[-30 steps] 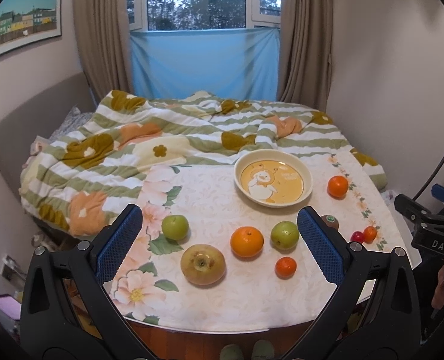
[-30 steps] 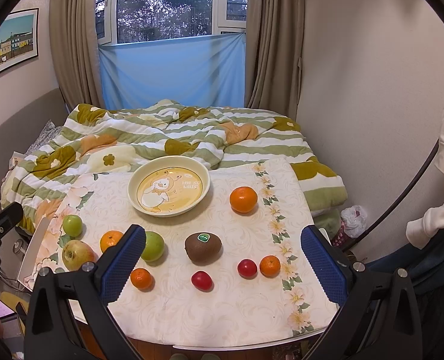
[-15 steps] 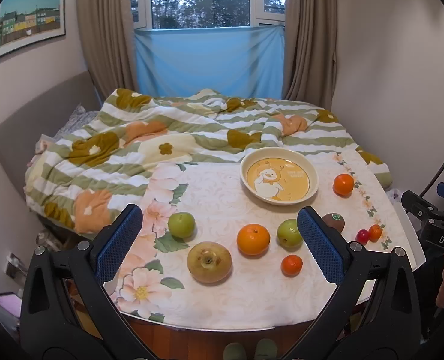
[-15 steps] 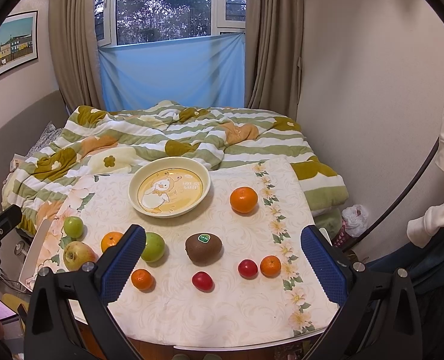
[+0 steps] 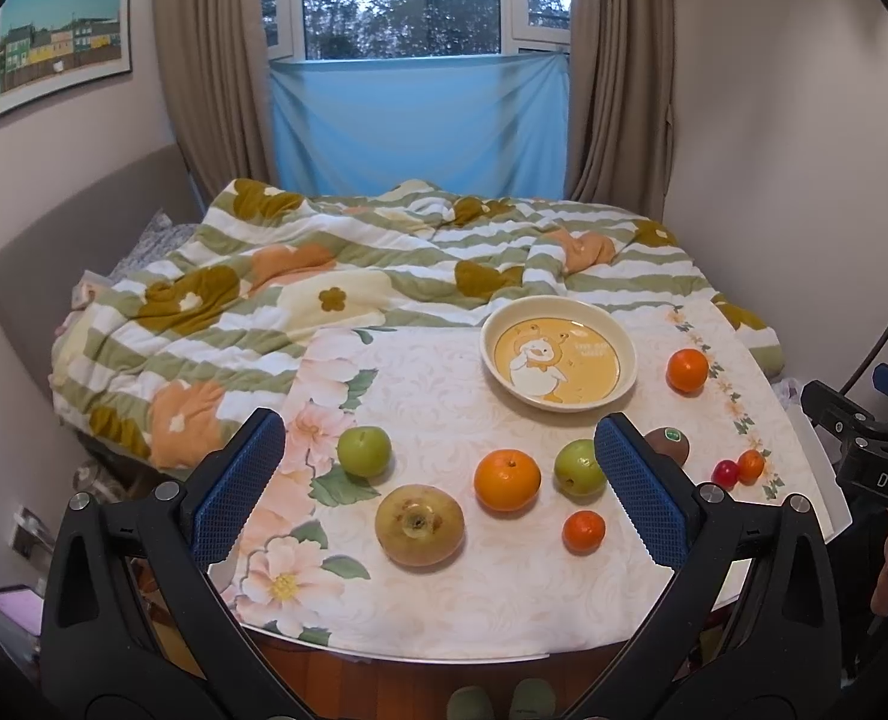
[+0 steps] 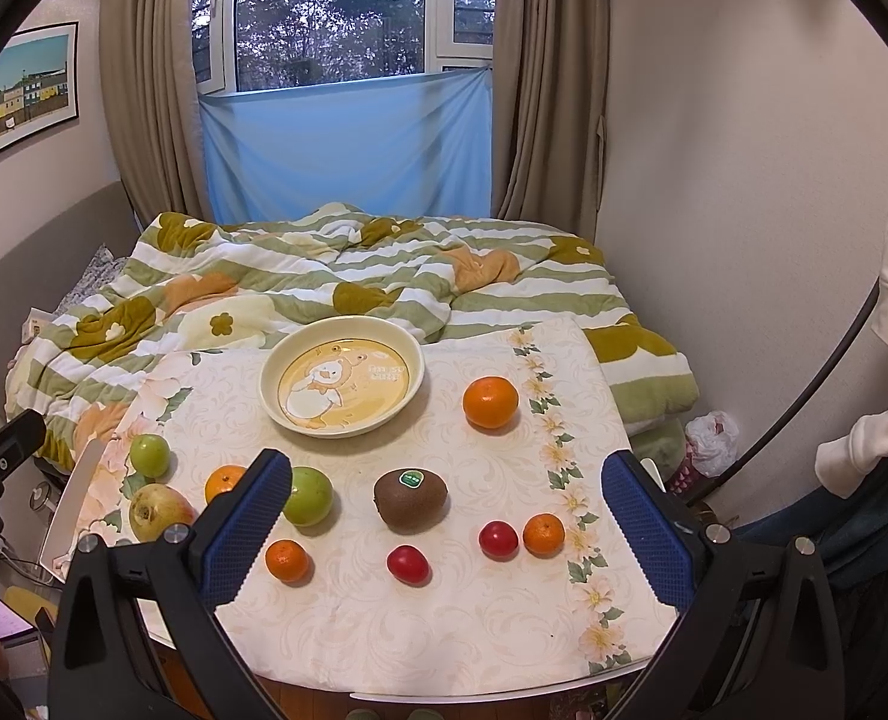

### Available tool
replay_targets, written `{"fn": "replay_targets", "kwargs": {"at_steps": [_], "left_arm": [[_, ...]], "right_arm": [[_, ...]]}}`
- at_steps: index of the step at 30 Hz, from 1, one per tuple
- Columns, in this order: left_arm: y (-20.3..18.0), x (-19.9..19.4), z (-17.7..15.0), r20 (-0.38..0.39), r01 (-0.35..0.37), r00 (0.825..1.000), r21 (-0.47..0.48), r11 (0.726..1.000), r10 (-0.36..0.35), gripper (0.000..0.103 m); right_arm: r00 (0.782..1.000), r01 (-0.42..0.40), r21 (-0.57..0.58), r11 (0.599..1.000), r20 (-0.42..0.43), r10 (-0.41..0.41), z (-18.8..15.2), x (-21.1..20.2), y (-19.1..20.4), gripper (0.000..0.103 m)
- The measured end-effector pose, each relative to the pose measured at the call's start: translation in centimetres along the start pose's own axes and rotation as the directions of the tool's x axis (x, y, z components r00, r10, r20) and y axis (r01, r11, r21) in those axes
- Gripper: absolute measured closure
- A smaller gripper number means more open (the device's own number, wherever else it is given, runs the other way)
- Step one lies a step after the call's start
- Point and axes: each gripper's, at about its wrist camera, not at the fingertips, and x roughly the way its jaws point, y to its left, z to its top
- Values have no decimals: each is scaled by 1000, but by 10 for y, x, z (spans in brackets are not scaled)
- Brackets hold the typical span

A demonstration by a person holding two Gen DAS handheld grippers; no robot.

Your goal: Organize fruits

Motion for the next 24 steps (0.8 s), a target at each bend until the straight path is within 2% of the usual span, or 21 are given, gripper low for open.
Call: {"fn": "replay_targets", "kwargs": {"at_steps": [24], "left_arm": [[-1, 1, 1, -1, 0, 1000, 1, 1000, 0, 0]], "right_arm": [[1000, -3, 3, 1000, 2, 3, 3, 0, 5, 0]]}}
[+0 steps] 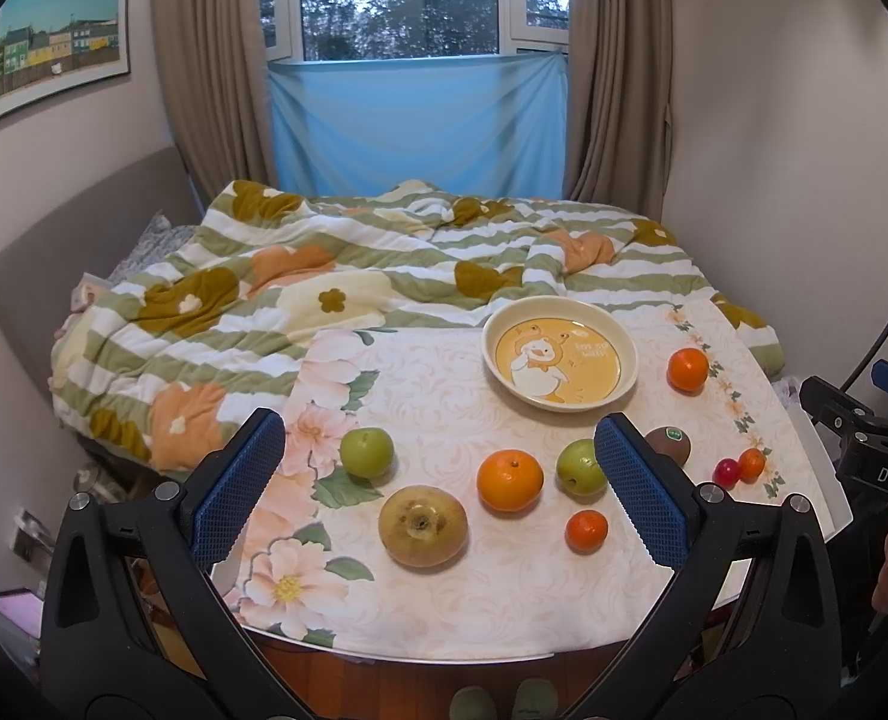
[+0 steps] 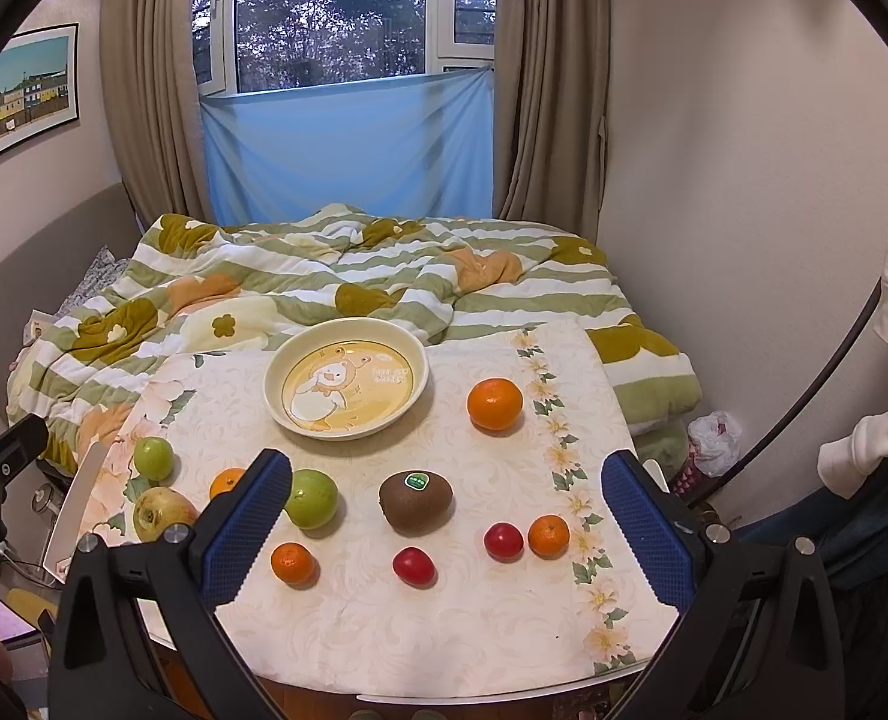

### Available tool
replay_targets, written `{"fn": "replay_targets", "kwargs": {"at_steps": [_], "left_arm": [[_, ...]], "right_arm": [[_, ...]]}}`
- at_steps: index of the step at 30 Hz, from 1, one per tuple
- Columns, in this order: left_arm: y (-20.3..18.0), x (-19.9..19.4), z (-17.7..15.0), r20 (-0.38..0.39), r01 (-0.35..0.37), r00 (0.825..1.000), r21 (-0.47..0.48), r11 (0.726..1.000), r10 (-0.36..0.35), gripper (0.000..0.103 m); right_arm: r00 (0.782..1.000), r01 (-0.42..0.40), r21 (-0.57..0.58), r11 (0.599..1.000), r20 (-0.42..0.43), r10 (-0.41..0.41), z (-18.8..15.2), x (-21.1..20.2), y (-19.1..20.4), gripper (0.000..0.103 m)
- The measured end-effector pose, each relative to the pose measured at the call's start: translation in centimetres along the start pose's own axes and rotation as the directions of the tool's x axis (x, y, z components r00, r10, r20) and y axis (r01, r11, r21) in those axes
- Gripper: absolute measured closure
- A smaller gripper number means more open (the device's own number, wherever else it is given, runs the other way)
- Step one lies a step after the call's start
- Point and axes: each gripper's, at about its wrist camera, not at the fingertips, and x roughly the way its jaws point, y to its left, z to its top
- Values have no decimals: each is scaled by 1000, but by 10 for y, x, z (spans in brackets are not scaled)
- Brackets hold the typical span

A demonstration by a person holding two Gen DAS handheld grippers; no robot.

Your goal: Organize fruits

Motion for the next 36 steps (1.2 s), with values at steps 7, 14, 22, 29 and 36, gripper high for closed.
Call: {"fn": "replay_targets", "kwargs": {"at_steps": [7, 14, 22, 29, 36], "left_arm": [[5, 0, 2, -12, -1, 1000, 8, 1000, 1, 0], [28, 15, -6, -70, -43, 997, 26, 999, 44, 0], [49, 58, -33, -164, 11, 986, 14, 1000, -9, 0], [46, 101, -64, -212, 62, 976, 56, 997, -49, 0], [40, 142, -89, -284, 115, 955, 104, 988, -81, 0]], "right_arm": [[1000, 4, -2, 1000, -3, -4, 1, -2, 3, 0], [998, -4, -5, 1000, -64, 3, -10, 12, 15, 0], [992, -45, -16, 999, -118, 43, -43, 35, 26, 0], [983, -110, -63, 992, -157, 99, -77, 66, 42, 0], [967, -163, -106, 981, -214, 138, -96, 97, 59, 0]]}}
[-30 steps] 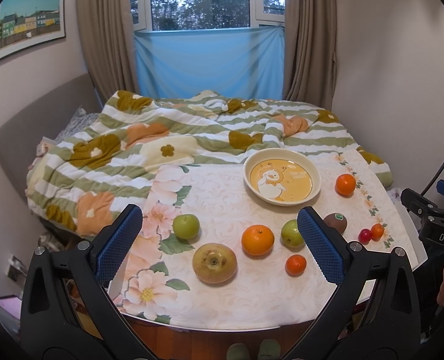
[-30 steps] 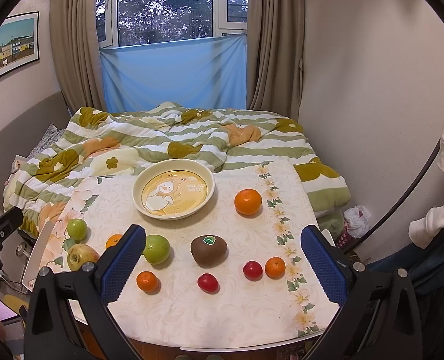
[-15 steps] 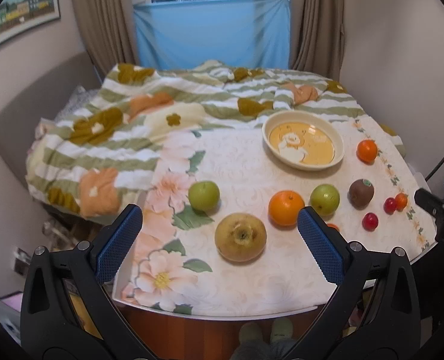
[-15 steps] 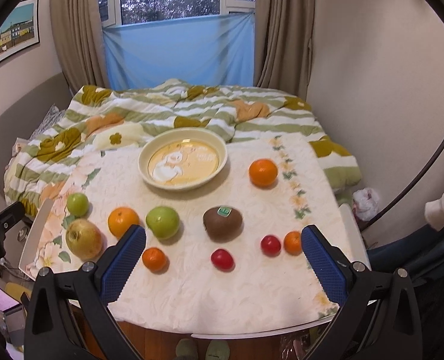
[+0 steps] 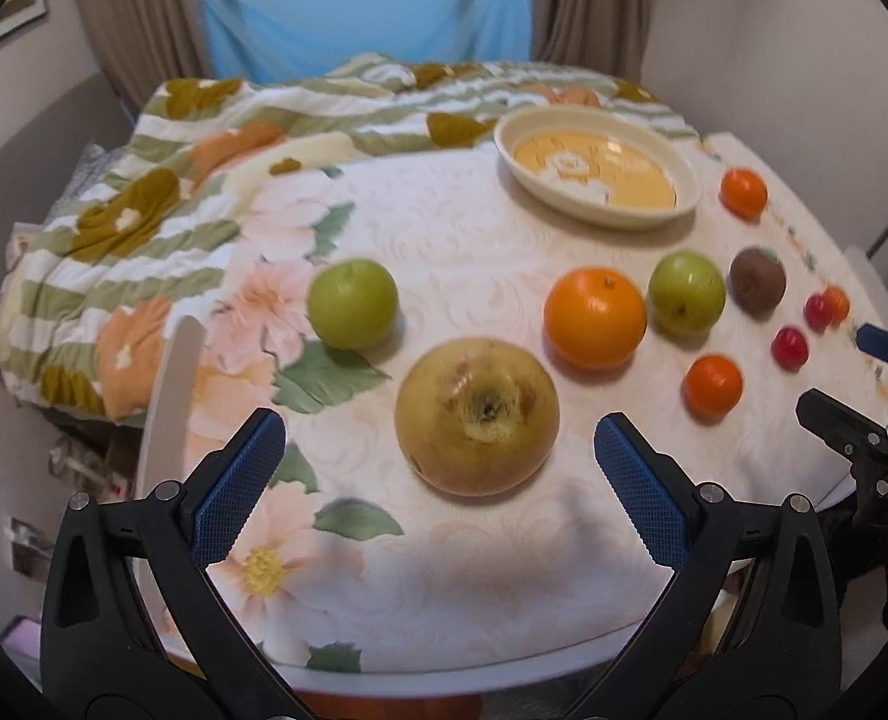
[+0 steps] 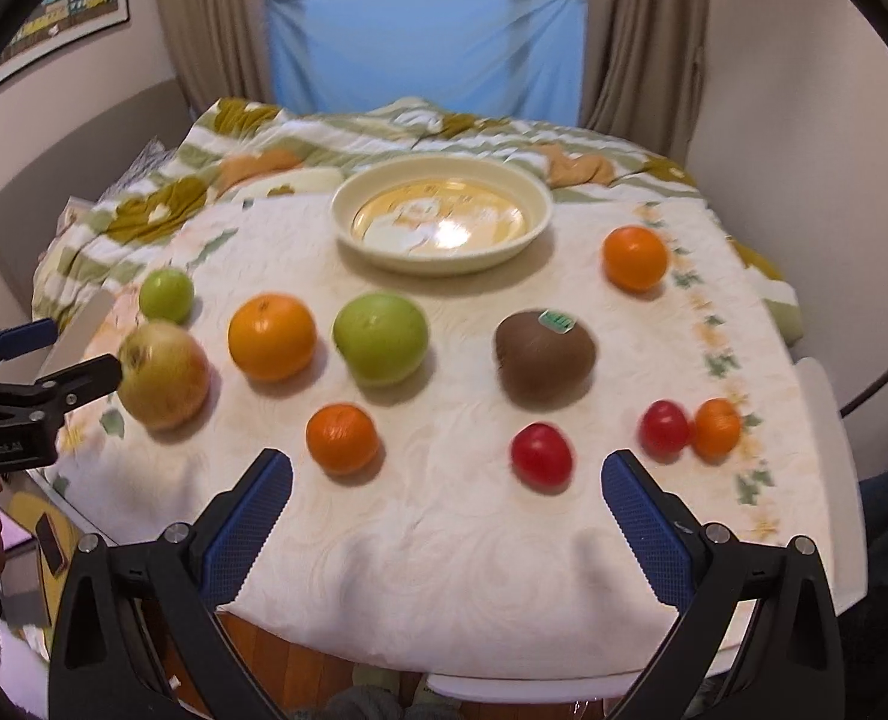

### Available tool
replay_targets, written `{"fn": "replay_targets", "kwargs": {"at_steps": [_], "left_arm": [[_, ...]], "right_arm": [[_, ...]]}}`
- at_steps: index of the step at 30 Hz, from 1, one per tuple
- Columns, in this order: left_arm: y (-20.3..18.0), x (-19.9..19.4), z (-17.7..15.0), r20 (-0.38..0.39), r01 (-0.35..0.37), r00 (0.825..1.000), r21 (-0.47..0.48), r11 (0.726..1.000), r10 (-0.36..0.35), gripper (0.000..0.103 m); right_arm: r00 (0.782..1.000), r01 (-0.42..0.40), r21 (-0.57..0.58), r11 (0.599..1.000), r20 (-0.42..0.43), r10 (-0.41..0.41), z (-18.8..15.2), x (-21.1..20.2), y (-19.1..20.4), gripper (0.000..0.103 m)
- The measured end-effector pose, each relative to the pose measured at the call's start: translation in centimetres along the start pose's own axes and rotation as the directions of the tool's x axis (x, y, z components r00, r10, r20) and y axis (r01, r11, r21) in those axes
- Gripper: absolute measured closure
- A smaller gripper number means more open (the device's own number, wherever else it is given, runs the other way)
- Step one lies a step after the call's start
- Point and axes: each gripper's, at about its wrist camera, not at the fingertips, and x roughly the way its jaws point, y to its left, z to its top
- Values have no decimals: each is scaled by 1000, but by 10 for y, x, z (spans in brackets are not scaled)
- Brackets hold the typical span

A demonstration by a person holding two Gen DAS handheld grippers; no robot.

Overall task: Organize fruits
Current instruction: 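Grasp the yellow pear with the left tool while the right tool grasps a tangerine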

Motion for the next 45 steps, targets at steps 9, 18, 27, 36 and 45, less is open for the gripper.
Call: {"fn": "replay_targets", "kwargs": {"at_steps": [9, 18, 27, 36, 45], "left_arm": [[-8, 34, -3, -61, 27, 998, 53, 998, -24, 0], [-17, 55, 2, -120, 62, 991, 80, 995, -52, 17], [-13, 57, 0, -134, 75, 989, 63, 995, -66, 20], [0, 52, -7, -139, 48, 989, 44, 998, -41, 20], [13, 40, -9, -124, 46, 991, 6, 999, -45, 20]], "right_arm": [[997, -54, -30, 998, -57, 52, -3, 36, 13, 8], [987, -122, -45, 992, -113, 116, -2, 59, 23, 32], [986, -133, -63, 989, -114, 126, 2, 63, 31, 41], [989, -116, -96, 989, -104, 106, 7, 66, 41, 61], [992, -114, -115, 987, -70, 107, 14, 54, 47, 69]]}}
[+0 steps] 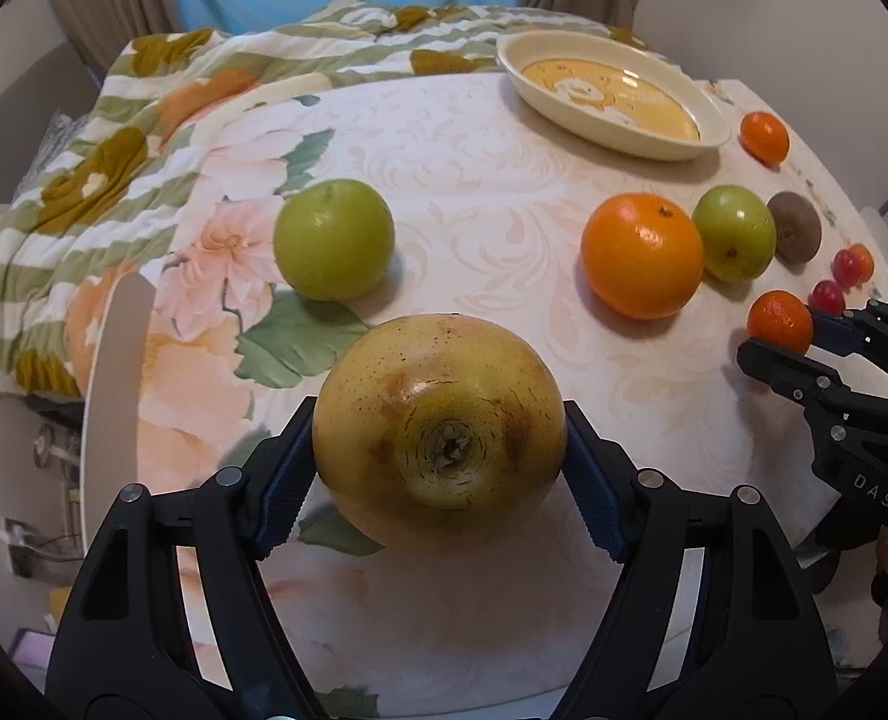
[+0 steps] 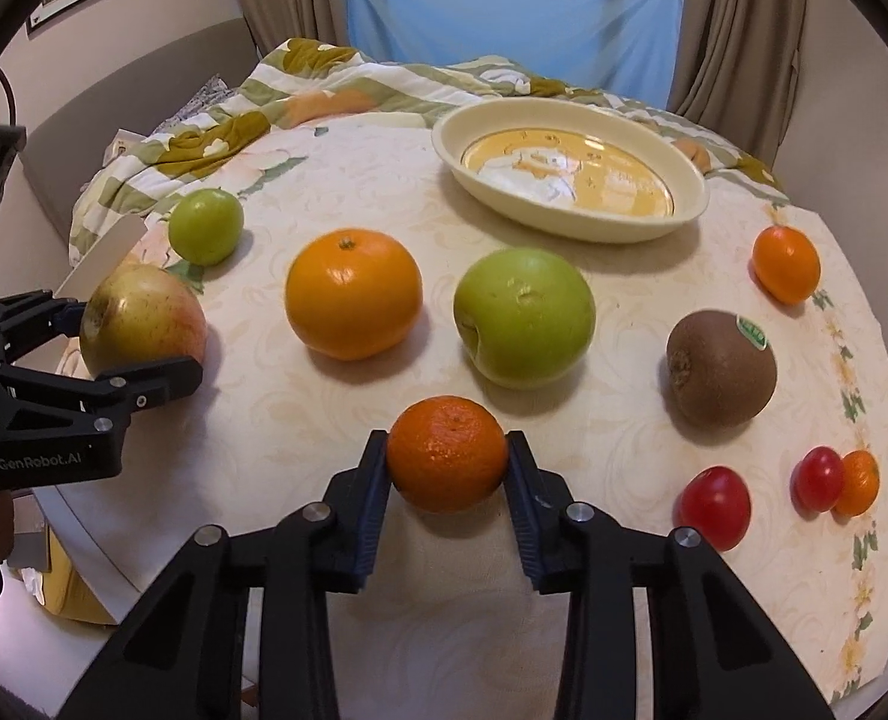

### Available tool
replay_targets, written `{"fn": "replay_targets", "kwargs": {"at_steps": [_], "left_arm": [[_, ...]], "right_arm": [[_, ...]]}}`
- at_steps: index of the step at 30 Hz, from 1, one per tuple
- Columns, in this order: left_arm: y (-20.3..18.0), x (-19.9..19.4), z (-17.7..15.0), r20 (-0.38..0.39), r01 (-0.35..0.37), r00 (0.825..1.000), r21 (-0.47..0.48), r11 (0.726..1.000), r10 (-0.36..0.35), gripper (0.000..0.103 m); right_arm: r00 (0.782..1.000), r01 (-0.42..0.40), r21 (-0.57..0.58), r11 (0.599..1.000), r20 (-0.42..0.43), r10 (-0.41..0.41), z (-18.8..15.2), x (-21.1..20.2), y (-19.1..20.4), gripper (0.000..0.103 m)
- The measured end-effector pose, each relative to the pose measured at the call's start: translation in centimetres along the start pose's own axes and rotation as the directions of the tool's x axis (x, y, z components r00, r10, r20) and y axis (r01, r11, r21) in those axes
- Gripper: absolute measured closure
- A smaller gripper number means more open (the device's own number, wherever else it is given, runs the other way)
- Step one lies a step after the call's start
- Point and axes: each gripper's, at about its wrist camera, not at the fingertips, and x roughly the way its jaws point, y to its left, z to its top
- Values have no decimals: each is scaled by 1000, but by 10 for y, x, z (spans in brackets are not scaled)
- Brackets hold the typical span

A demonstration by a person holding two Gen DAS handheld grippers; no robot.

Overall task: Organize fruits
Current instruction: 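Grasp the yellow pear with the left tool while the right tool grasps a tangerine, then lift the pear and tangerine and carry both toward the white bowl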

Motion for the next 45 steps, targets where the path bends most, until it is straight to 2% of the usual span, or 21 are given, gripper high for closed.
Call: {"fn": "replay_targets", "kwargs": {"at_steps": [12, 18, 25, 34, 45], "left_arm": [[7, -58, 36, 111, 23, 994, -15, 1000, -21, 20], [3, -83, 71, 188, 28, 982, -5, 1000, -26, 20], [-10, -87, 119, 248, 55, 967, 1, 999, -53, 20], [-35, -46, 187, 236, 66, 970, 0, 998, -64, 20], [-79, 53, 251, 132, 104, 985, 47, 994, -109, 20]], "right_arm": [[996, 19, 39, 999, 86, -22, 32, -53, -4, 69], [988, 36, 49, 998, 146, -43, 59, -77, -17, 69], [979, 57, 52, 997, 191, -66, 89, -84, -41, 69], [978, 44, 56, 997, 201, -54, 132, -57, -91, 69], [987, 49, 75, 996, 152, -60, 165, -4, -153, 69]]}}
